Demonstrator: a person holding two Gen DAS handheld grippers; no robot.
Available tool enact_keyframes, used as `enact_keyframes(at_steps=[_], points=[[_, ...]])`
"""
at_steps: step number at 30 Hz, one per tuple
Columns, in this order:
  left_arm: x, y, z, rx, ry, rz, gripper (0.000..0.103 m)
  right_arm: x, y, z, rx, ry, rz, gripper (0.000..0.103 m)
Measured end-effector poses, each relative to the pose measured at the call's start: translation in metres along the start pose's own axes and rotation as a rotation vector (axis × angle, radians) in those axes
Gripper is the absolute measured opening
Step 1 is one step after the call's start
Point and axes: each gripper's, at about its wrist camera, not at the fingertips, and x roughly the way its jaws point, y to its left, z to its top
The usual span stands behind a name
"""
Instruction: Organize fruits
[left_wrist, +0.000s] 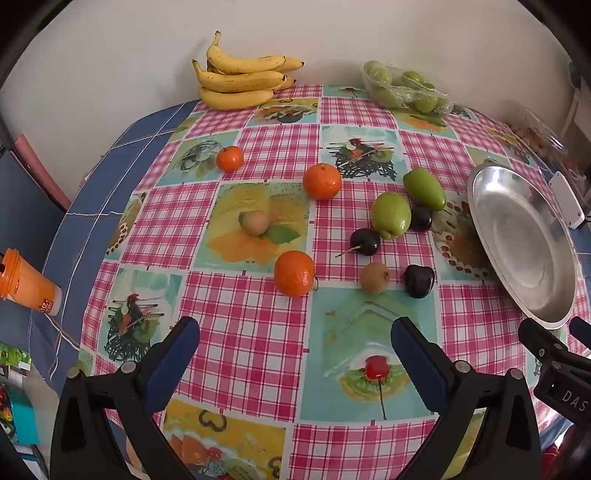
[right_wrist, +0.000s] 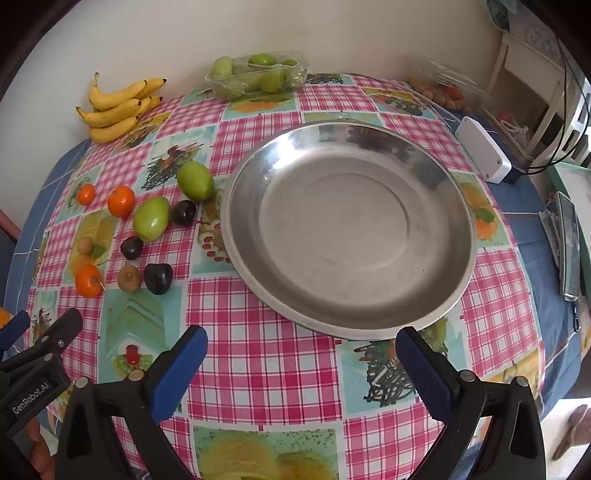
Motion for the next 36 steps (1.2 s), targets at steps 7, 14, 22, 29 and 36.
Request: enact_keyframes(at_steps=[7, 14, 22, 29, 36], points=[[0.003, 0.000, -0.006, -0.006, -0.001, -0.006, 0.102, 0.000, 0.000, 0.000, 0.000, -0.001, -0.002, 0.103], [0.002, 0.002, -0.005, -0.009, 0.006, -0.009, 0.102, 0.000, -0.001, 0.000, 0.000, -0.001, -0.002, 0.103], [0.003, 0.005, -0.005, -0.018, 0.013, -0.013, 0.102, 0.000, -0.001, -0.001, 0.000, -0.001, -0.001, 0.103], [0.004, 0.006, -0.009, -0.022, 0.021, -0.009, 0.102, 0.000, 0.000, -0.001, 0.007, -0.002, 0.000, 0.103], [0.006, 0.008, -0.007, -0.033, 0.032, -0.007, 0.102, 0.000, -0.002, -0.001, 0.008, -0.002, 0.001, 0.103]])
